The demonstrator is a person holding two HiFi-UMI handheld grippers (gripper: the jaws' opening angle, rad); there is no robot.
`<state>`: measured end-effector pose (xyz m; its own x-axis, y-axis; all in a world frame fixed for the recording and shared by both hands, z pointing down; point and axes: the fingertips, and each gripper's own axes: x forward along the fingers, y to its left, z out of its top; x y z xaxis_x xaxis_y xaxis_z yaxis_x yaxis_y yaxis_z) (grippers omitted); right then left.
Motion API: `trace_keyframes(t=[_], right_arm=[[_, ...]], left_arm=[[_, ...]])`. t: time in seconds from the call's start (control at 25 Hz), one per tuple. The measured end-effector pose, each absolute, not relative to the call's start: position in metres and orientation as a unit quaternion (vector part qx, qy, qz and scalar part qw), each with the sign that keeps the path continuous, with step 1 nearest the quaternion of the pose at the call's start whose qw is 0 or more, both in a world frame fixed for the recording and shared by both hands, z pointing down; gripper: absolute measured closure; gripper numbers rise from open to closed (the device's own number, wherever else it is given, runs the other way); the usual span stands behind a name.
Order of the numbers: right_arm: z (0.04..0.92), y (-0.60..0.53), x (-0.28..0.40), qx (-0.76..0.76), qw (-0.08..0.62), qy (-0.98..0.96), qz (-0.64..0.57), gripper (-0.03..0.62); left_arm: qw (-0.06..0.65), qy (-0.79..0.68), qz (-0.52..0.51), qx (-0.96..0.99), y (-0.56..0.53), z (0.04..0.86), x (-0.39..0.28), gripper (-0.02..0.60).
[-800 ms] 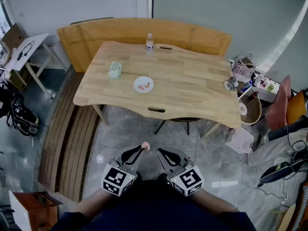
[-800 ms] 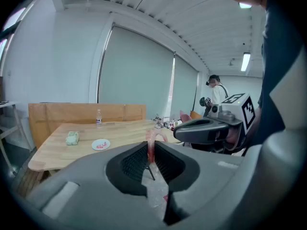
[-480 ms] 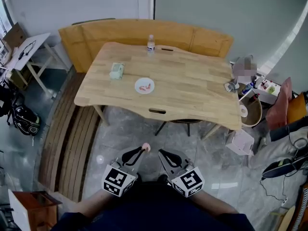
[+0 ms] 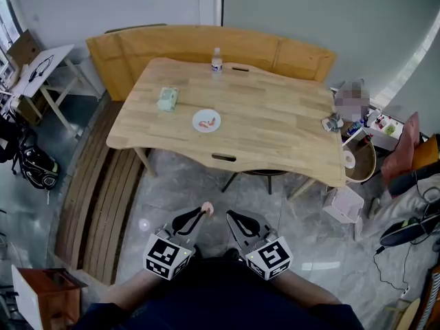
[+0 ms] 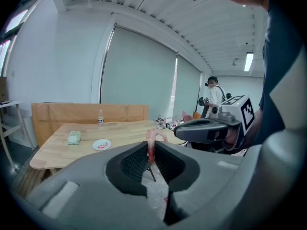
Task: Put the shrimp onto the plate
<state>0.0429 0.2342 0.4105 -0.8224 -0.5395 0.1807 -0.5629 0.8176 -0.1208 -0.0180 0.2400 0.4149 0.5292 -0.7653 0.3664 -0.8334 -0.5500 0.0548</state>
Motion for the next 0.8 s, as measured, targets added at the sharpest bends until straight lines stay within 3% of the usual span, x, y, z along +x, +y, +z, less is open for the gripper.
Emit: trace_keyframes(t=[0.8], right_arm=[[0.426,0.21,0.078,0.259,0.072,-0.96,0.083,0.585]], left_arm=[[0.104,-0.506,0.144,0.844,0.212,0.418,0.005,0.532]])
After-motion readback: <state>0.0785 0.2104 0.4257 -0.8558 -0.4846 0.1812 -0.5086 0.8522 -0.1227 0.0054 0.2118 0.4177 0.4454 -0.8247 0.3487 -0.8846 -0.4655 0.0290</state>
